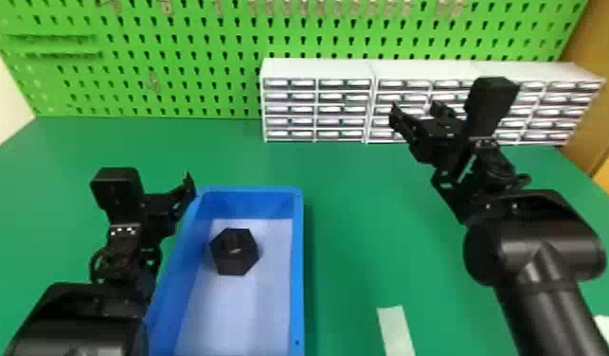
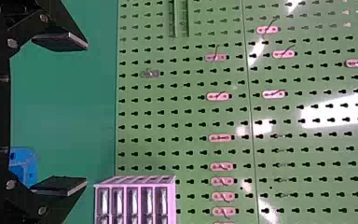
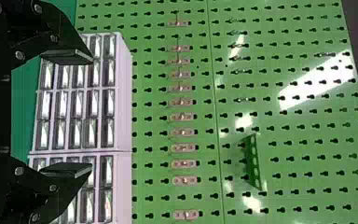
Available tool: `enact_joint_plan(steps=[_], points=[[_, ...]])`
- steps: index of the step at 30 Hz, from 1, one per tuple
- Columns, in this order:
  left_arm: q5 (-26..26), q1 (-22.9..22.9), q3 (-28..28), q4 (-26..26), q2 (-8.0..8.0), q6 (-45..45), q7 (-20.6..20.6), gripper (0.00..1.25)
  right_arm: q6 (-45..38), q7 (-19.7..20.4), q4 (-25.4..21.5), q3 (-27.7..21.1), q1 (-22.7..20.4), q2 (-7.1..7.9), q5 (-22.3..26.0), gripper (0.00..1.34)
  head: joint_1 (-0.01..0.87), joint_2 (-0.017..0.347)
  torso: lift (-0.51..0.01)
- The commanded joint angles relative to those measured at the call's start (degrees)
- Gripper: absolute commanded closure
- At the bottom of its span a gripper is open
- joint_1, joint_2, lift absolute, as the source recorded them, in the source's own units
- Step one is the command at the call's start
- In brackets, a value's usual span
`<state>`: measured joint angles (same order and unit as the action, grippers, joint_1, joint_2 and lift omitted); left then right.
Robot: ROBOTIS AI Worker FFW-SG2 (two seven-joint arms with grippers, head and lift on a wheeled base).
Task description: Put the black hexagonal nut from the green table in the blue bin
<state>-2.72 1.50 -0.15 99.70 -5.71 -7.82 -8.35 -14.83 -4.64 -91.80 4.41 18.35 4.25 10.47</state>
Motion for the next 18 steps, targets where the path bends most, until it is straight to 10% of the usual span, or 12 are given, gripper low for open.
enact_joint_plan(steps=[1,18], points=[[0.0,-0.1,0.0,0.1,0.0,0.0,0.0,0.25,5.7,0.1,2.8,-0.1,-1.2,-0.03,0.1,0.45,0.686,0.051,-0.096],[-0.1,-0.4,-1.2,0.1,0.0,0.0,0.1,0.25,12.5,0.3,5.2,-1.2,-6.7,-0.03,-1.2,0.46,0.686,0.051,-0.096]])
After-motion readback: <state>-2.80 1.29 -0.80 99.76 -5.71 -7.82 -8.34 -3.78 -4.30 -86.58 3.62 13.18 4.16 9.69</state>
